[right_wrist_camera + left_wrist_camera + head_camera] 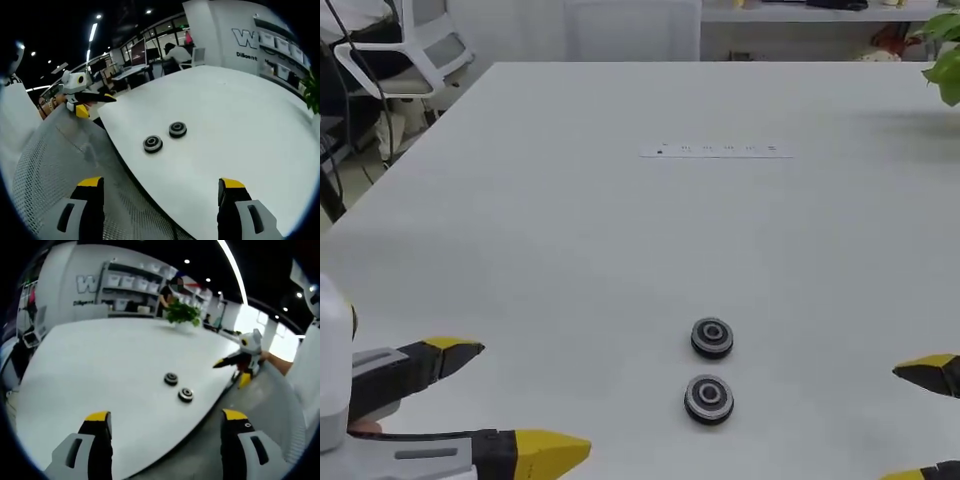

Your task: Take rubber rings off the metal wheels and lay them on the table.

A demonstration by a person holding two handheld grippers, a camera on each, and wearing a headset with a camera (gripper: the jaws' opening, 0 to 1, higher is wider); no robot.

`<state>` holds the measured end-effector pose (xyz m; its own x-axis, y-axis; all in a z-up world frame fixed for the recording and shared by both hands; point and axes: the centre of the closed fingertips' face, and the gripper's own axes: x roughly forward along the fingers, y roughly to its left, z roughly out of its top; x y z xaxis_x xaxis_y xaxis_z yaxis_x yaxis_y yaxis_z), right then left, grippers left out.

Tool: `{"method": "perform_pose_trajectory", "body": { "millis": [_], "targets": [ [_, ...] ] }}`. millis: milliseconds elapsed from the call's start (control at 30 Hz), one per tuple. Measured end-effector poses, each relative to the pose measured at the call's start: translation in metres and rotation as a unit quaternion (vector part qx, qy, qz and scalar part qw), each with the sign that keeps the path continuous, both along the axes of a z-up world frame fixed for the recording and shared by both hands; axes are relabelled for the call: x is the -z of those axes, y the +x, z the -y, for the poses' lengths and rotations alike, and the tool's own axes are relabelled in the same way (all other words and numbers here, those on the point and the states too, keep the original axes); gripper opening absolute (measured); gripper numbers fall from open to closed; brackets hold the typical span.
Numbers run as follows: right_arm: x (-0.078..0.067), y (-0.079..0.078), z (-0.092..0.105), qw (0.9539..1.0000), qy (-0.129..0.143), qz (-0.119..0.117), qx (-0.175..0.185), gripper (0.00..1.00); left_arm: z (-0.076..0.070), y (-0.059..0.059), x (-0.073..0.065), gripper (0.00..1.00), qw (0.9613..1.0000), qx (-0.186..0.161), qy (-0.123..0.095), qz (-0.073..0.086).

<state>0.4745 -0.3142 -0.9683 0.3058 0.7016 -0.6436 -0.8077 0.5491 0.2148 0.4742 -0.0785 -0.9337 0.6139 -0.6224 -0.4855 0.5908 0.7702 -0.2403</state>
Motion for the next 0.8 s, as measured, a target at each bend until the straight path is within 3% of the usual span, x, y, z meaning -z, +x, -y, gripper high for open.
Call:
{"method": "perform_pose_trajectory", "body": {
  "millis": [200, 533, 733, 800],
  "targets": [
    [-0.0007, 0.0006, -0.0001, 1.0000, 0.001, 0.001, 0.003, 0.94, 0.0008, -0.0016, 0.0015, 0.91, 0.9999, 0.009, 0.008, -0.002],
    [-0.0012, 0.0015, -0.0008, 0.9999, 0.008, -0.002, 0.006, 0.94, 0.0033, -0.0027, 0.0007, 0.91, 0.9999, 0.014, 0.002, -0.003],
    [-0.0041, 0.0032, -0.0013, 0.9997, 0.021, -0.002, 0.012, 0.94, 0.0054, -0.0022, -0.0032, 0.92, 0.9997, 0.019, 0.010, 0.011],
    [-0.0046, 0.0032, -0.0014, 0.9997, 0.021, 0.001, 0.011, 0.94, 0.0076, -0.0044, -0.0014, 0.92, 0.9994, 0.030, 0.016, 0.008]
  ]
}}
